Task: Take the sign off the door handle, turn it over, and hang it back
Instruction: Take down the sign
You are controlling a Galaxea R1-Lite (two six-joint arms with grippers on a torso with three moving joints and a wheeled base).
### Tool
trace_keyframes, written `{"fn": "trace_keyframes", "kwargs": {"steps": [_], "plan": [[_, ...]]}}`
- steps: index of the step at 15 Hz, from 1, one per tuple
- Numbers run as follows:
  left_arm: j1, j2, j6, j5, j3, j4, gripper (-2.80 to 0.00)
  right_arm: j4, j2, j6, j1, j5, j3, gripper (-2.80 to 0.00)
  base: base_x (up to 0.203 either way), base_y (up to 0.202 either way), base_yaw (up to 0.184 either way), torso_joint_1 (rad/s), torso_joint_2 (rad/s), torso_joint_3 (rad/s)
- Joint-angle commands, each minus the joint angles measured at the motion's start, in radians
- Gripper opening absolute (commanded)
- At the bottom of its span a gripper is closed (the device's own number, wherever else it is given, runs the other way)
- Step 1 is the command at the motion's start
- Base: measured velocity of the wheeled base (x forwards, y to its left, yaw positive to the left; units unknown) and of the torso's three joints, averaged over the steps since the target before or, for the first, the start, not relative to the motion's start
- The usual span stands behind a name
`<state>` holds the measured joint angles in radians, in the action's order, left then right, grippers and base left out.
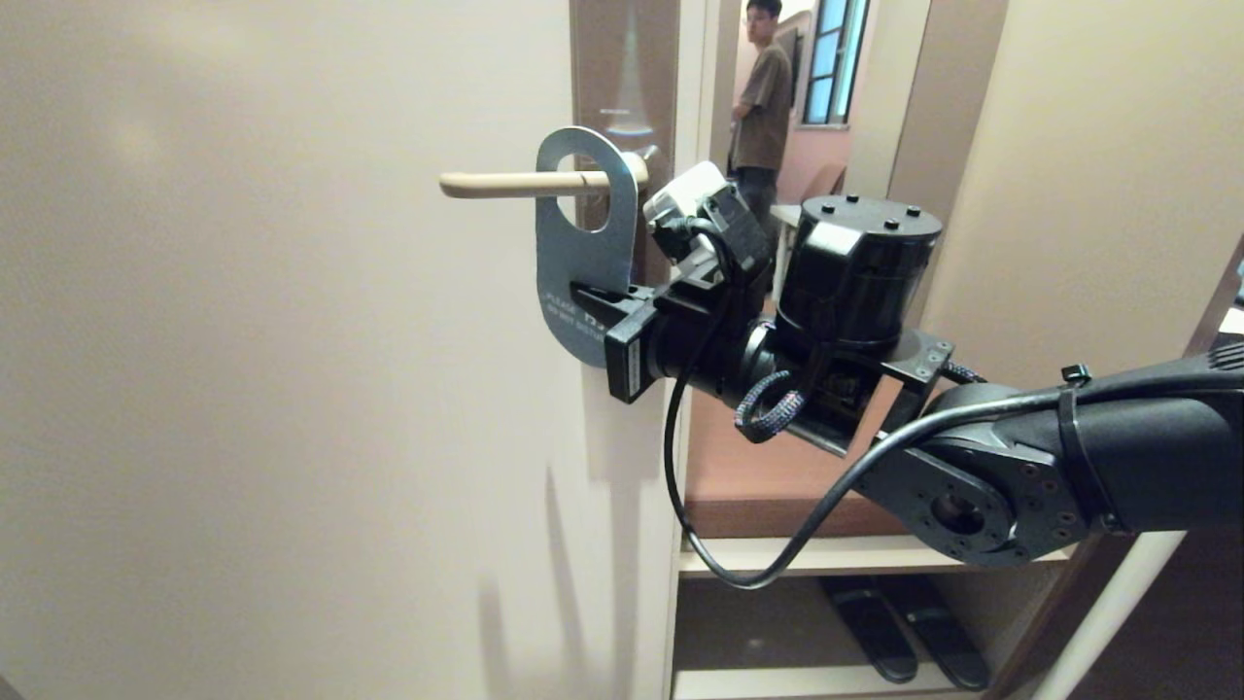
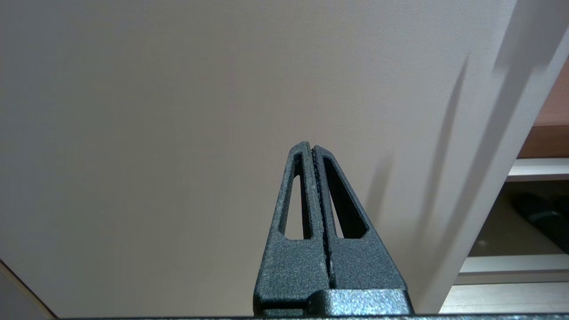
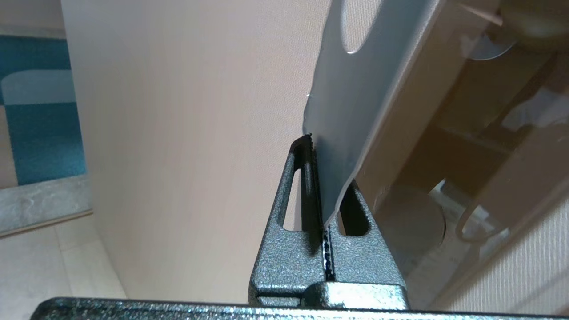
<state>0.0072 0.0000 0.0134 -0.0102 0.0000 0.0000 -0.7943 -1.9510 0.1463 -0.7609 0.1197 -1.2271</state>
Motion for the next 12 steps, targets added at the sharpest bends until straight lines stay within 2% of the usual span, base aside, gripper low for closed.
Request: {"fn": "trace_keyframes", "kwargs": {"steps": [1,5,8,12], "plan": [[0.000,0.000,0.001,-0.001,0.000,0.000,-2.80,-0.005,0.026,0.001,-0.009,0.000,0.031,-2.80,0.000,0.000,0.000,0.000,0.00,0.000],[0.000,0.000,0.000,-0.001,0.000,0.000,-2.80,-0.005,0.040,-0.001,-0.029,-0.014,0.054,-2.80,0.000,0.000,0.000,0.000,0.00,0.000],[0.000,0.000,0.000,-0.001,0.000,0.000,-2.80,-0.005,0.037,-0.001,-0.046,-0.099,0.047,-2.80,0.000,0.000,0.000,0.000,0.00,0.000],[0.000,0.000,0.001,-0.001,0.000,0.000,-2.80,0.004,0.037,0.003,-0.047,-0.133,0.043,-2.80,0.000,0.000,0.000,0.000,0.00,0.000]]}}
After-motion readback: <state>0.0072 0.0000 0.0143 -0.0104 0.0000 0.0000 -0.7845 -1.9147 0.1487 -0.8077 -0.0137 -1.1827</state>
